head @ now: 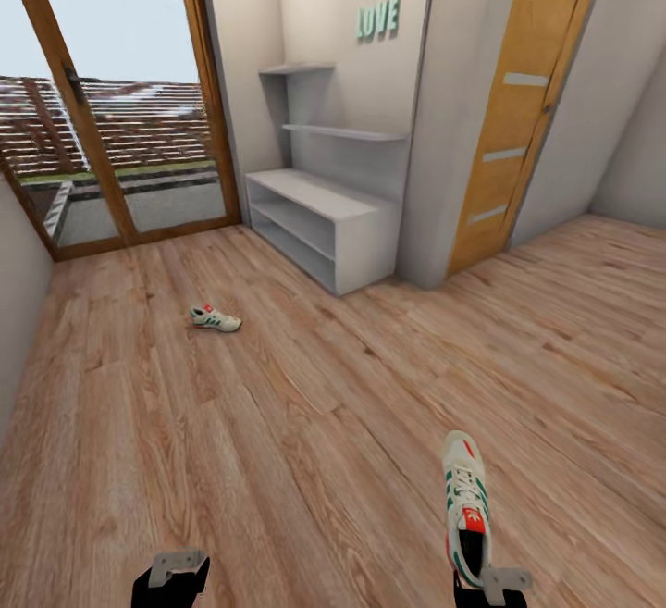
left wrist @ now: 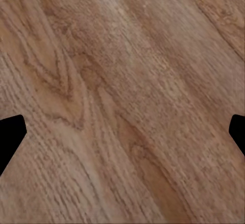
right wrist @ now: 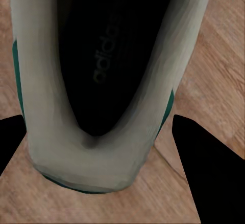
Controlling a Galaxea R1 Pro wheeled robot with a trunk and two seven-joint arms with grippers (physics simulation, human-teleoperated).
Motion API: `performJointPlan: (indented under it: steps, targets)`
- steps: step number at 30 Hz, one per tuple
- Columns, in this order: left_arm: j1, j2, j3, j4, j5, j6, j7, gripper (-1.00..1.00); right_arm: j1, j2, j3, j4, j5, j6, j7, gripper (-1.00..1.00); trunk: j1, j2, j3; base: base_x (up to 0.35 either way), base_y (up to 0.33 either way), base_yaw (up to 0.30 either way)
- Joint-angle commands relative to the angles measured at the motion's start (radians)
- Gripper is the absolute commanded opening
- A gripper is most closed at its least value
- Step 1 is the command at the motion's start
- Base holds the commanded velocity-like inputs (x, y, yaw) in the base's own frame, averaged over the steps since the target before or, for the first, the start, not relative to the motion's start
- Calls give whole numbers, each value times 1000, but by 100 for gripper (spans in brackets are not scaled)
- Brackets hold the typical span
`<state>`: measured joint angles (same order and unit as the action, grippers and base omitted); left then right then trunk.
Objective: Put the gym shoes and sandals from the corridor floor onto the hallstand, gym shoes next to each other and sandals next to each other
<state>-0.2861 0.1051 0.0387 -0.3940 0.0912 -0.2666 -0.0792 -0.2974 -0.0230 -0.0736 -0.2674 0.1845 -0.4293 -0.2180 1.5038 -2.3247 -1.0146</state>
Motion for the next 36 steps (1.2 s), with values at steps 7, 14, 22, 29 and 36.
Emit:
performJointPlan:
  steps: [7, 14, 22, 29, 36]
  targets:
    - [-1, -1, 3, 4, 10, -2, -8, 100, 0, 1, -8, 0, 10, -3, -1, -100, 0, 0, -1, 322, 142, 252]
    - [-1, 0, 3, 5, 10, -2, -8, 100, -1, 2, -8, 2, 10, -3, -1, -100, 0, 0, -1, 315, 152, 276]
    - [-1, -1, 3, 6, 10, -2, -8, 100, -1, 2, -8, 2, 10, -3, -1, -100, 0, 0, -1, 299, 178, 275]
    - [-1, -1, 3, 6, 9, -2, -8, 100, 0, 2, -8, 2, 10, -3, -1, -100, 0, 0, -1, 306, 158, 46]
    - [-1, -1, 3, 6, 9, -2, -8, 100, 0, 2, -8, 2, 10, -3, -1, -100, 0, 0, -1, 331, 94, 1]
